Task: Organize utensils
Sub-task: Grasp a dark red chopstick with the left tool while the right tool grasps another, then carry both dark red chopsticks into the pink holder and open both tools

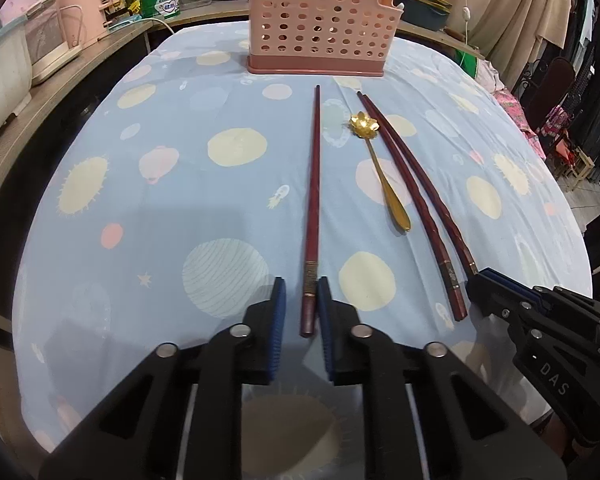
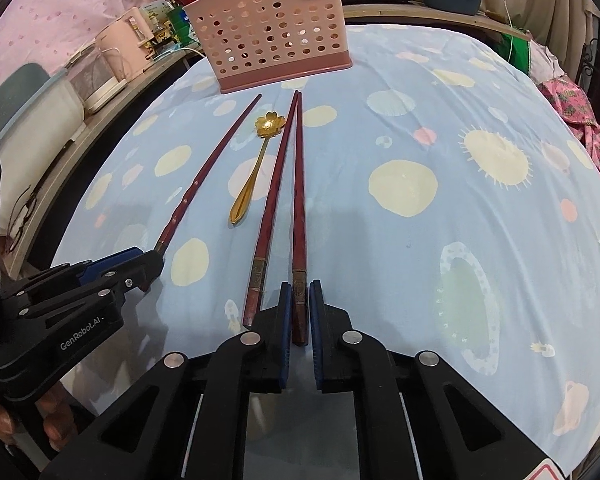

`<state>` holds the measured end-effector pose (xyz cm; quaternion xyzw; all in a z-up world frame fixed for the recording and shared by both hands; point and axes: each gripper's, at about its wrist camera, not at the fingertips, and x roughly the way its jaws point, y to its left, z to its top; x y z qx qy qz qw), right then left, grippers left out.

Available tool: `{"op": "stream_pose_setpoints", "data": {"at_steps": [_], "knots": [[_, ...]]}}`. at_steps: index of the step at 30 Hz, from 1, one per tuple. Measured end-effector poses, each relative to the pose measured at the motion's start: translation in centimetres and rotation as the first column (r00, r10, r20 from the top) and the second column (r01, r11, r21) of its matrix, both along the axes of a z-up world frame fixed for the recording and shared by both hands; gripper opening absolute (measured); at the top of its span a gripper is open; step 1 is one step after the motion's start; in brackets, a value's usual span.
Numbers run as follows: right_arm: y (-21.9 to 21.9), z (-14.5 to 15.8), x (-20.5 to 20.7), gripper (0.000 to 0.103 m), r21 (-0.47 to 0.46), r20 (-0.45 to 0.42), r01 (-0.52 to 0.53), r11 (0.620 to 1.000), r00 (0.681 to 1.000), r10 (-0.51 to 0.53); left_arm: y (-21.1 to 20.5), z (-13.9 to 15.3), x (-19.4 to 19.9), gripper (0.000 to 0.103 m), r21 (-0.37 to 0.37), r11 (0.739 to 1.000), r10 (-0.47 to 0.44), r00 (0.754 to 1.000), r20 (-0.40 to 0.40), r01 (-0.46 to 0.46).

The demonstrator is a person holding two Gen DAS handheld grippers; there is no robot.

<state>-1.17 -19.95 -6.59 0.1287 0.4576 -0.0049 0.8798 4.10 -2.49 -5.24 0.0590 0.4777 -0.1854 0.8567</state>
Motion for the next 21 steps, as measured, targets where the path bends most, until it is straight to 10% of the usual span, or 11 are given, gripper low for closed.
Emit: {"op": "stream_pose_setpoints", "data": {"at_steps": [21], "knots": [[-1.4, 4.6, -0.9, 0.007, 0.024, 0.131, 0.035, 0.999, 0.991, -0.038, 2.5, 6.2, -1.1, 0.007, -0.127, 0.991, 0.053, 0.994, 0.092, -0.041]]}}
